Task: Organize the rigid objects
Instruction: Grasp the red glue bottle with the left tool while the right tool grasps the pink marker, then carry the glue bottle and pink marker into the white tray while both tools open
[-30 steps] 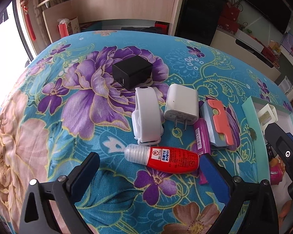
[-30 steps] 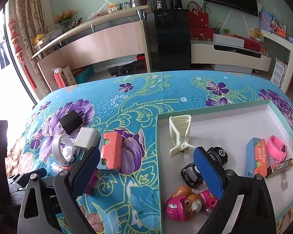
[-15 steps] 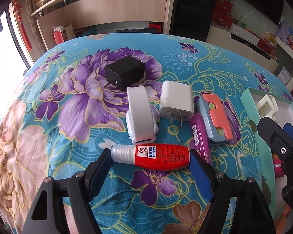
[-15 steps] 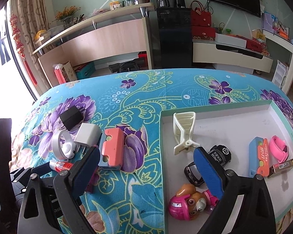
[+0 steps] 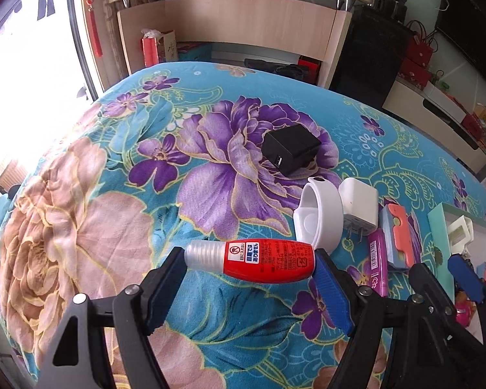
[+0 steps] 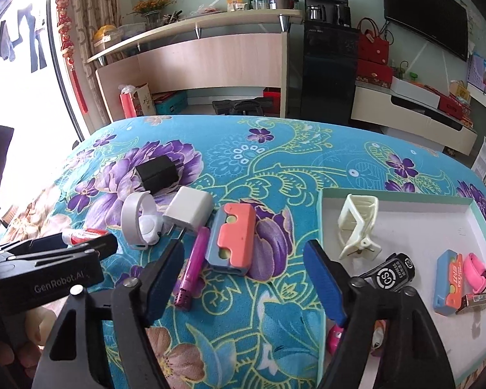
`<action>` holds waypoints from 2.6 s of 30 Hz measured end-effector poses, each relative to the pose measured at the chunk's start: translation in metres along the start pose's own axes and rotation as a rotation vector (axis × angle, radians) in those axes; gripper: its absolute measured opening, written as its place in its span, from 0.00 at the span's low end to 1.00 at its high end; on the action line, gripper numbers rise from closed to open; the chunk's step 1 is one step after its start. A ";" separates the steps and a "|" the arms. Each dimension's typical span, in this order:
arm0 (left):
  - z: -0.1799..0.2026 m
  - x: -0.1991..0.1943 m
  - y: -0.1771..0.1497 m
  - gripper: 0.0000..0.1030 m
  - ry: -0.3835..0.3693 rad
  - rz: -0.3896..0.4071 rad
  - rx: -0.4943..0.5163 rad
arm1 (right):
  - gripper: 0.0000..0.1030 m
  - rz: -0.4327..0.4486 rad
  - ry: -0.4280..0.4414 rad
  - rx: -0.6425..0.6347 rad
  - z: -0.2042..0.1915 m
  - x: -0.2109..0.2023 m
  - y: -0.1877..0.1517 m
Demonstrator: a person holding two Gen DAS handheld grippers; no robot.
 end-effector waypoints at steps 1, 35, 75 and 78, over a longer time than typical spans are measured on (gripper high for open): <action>-0.001 0.001 0.000 0.78 0.002 -0.004 -0.003 | 0.60 -0.015 0.013 -0.013 -0.005 0.003 -0.003; -0.005 0.000 0.002 0.78 0.006 -0.010 -0.023 | 0.11 -0.085 0.122 0.023 -0.024 0.017 -0.015; 0.240 -0.060 -0.020 0.78 -0.350 0.158 0.407 | 0.11 0.069 -0.376 0.322 0.210 -0.088 -0.004; 0.253 -0.058 -0.024 0.78 -0.381 0.160 0.417 | 0.11 0.047 -0.397 0.325 0.219 -0.088 -0.010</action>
Point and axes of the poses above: each gripper's, at about its wrist camera, not at the fingertips, and x roughly the way its jaws point, z to its right, y to its top, the point moved 3 cm from there along x, roughly the way its jaws point, and after that the axes turned 13 degrees about z, right-handed, at the moved point
